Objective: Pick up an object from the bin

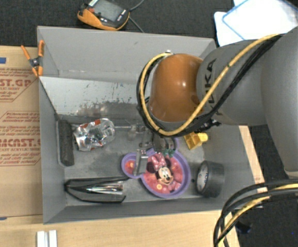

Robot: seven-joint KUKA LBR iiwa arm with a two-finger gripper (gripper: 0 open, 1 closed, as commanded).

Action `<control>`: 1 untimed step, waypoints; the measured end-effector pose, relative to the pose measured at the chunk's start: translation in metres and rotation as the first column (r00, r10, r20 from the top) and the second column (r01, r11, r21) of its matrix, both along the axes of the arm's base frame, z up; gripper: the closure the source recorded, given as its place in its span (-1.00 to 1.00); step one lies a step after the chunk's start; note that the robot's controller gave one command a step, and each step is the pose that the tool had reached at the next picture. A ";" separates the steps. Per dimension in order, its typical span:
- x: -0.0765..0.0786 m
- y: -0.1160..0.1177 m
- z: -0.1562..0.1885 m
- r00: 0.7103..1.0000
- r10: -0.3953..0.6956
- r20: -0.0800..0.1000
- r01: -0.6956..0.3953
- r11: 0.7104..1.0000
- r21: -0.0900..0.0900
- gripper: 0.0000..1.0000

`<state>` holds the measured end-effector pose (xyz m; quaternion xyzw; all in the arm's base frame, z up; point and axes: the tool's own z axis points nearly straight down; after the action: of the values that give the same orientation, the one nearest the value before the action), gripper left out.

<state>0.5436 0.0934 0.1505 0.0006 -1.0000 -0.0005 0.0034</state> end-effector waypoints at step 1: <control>0.002 -0.001 0.004 1.000 -0.001 0.008 0.001 1.000 0.001 -1.00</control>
Offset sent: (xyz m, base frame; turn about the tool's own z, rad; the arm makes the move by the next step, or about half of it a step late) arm 0.0130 -0.0330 -0.0805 0.0409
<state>0.5457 0.0928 0.1549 0.0001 -1.0000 -0.0008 -0.0005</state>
